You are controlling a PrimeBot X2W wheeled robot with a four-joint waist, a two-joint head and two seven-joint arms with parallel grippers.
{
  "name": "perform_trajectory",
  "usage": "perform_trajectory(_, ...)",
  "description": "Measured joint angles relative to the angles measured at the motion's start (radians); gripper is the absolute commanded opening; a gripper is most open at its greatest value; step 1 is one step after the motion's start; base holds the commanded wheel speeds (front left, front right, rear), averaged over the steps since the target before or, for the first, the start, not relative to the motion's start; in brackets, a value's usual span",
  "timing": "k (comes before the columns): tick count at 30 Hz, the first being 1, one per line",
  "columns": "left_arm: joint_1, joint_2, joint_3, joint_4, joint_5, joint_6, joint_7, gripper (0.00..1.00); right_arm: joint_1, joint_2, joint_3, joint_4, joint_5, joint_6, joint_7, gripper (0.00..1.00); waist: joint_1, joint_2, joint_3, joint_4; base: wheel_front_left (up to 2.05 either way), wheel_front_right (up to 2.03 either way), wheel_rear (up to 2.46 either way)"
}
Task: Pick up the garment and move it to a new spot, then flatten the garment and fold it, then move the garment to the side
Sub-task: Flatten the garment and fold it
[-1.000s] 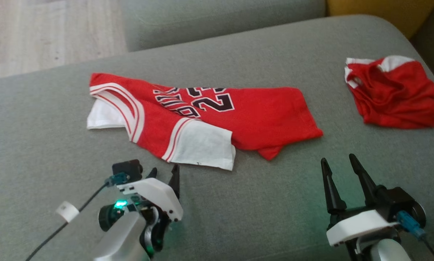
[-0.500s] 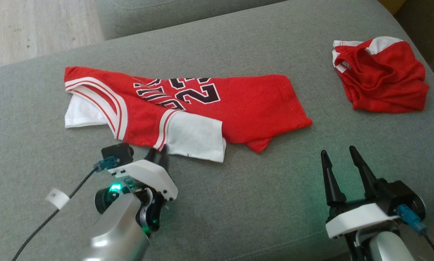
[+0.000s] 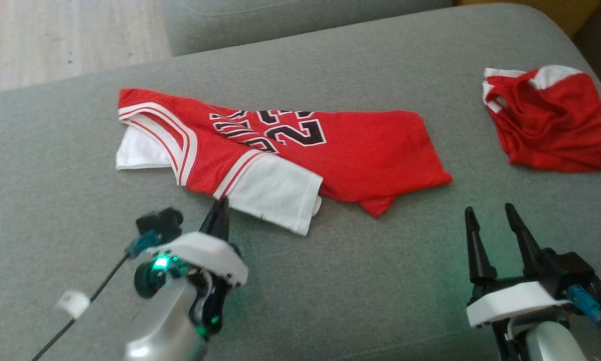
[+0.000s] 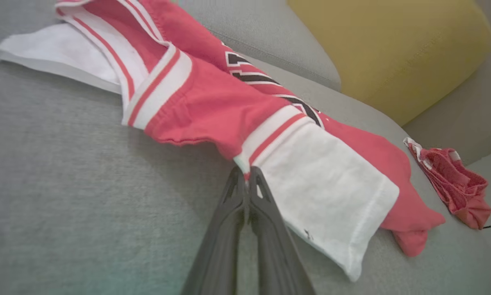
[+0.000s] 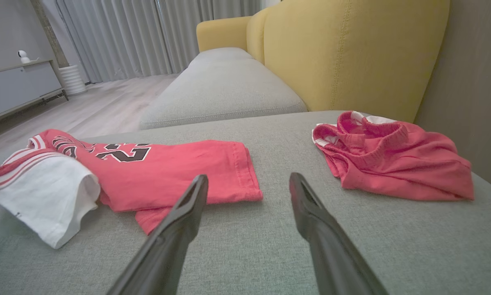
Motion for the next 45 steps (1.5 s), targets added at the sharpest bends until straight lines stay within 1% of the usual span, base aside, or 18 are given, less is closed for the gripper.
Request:
perform_trajectory(2,0.043,0.031,0.0,-0.05,0.004,0.004,-0.008,0.0,0.001,0.0,-0.015,0.004,0.0,0.0,-0.004,1.0,0.0,0.0,-0.008,0.018,0.0,0.0,0.0)
perform_trajectory(5,0.119,0.109,0.001,-0.136,0.01,0.029,0.005,0.0,0.005,0.0,-0.037,0.009,-0.001,0.0,-0.004,1.0,0.0,0.0,-0.021,0.044,0.0,0.0,0.0)
perform_trajectory(11,0.231,0.252,-0.007,-0.368,0.026,0.088,0.107,0.0,0.02,0.0,-0.05,0.014,-0.002,0.0,-0.004,1.0,-0.0001,0.0,-0.048,0.085,0.0,0.0,0.0)
perform_trajectory(15,0.274,0.346,-0.006,-0.478,0.03,0.134,0.178,0.0,0.021,0.0,-0.047,0.021,-0.002,0.0,-0.004,1.0,-0.0001,0.0,-0.049,0.093,0.0,0.0,0.0)
perform_trajectory(17,0.287,0.379,0.009,-0.506,0.03,0.154,0.199,0.0,0.021,0.0,-0.043,0.025,-0.002,0.0,-0.004,1.0,0.0,0.0,-0.045,0.092,0.0,0.0,0.0)
perform_trajectory(19,0.292,0.397,0.015,-0.52,0.028,0.165,0.214,0.0,0.021,0.0,-0.04,0.028,-0.002,0.0,-0.004,1.0,0.0,0.0,-0.043,0.09,0.0,0.0,0.0)
perform_trajectory(23,0.292,0.387,0.024,-0.524,0.023,0.183,0.193,0.01,0.019,0.0,-0.036,0.034,-0.003,0.0,-0.004,1.0,0.0,0.0,-0.046,0.083,0.0,0.0,0.0)
perform_trajectory(24,0.292,0.38,0.028,-0.522,0.025,0.185,0.175,0.28,0.019,0.0,-0.036,0.034,-0.003,0.0,-0.004,1.0,0.0,0.0,-0.048,0.082,0.0,0.0,0.0)
perform_trajectory(25,0.292,0.373,0.03,-0.518,0.028,0.191,0.158,0.49,0.019,0.0,-0.036,0.035,-0.003,0.0,-0.004,1.0,0.0,0.0,-0.051,0.081,0.0,0.0,0.0)
perform_trajectory(26,0.292,0.365,0.03,-0.511,0.035,0.192,0.14,0.98,0.019,0.0,-0.036,0.035,-0.003,0.0,-0.003,1.0,0.0,0.0,-0.054,0.081,0.0,0.0,0.0)
perform_trajectory(27,0.292,0.356,0.03,-0.503,0.042,0.192,0.122,1.0,0.019,0.0,-0.036,0.036,-0.005,0.0,-0.002,1.0,0.0,0.0,-0.057,0.081,0.0,0.0,0.0)
perform_trajectory(29,0.292,0.348,0.03,-0.495,0.045,0.191,0.103,1.0,0.019,0.0,-0.036,0.036,-0.009,0.0,-0.002,1.0,0.0,0.0,-0.061,0.082,0.0,0.0,0.0)
perform_trajectory(32,0.293,0.326,0.03,-0.484,0.054,0.189,0.046,1.0,0.02,0.0,-0.037,0.035,-0.011,0.0,-0.001,1.0,0.0,0.0,-0.074,0.087,0.0,0.0,0.0)
perform_trajectory(34,0.299,0.303,0.028,-0.476,0.054,0.181,0.018,1.0,0.022,0.0,-0.04,0.033,-0.011,0.0,0.002,1.0,0.0,0.0,-0.083,0.099,0.0,0.0,0.0)
perform_trajectory(36,0.325,0.291,0.02,-0.463,0.053,0.181,0.019,1.0,0.022,0.0,-0.039,0.031,-0.011,0.0,0.002,1.0,0.0,0.0,-0.09,0.109,0.0,0.0,0.0)
perform_trajectory(41,0.366,0.282,0.003,-0.437,0.049,0.18,0.023,1.0,0.023,0.0,-0.037,0.024,-0.011,0.0,0.007,1.0,0.0,0.0,-0.095,0.115,0.0,0.0,0.0)
perform_trajectory(42,0.369,0.277,-0.003,-0.434,0.048,0.175,0.03,1.0,0.023,0.0,-0.036,0.024,-0.012,0.0,0.008,1.0,0.0,0.0,-0.096,0.115,0.0,0.0,0.0)
perform_trajectory(45,0.377,0.252,-0.031,-0.422,0.041,0.172,0.043,1.0,0.023,0.0,-0.032,0.023,-0.012,0.0,0.01,1.0,0.0001,0.0,-0.097,0.112,0.0,0.0,0.0)
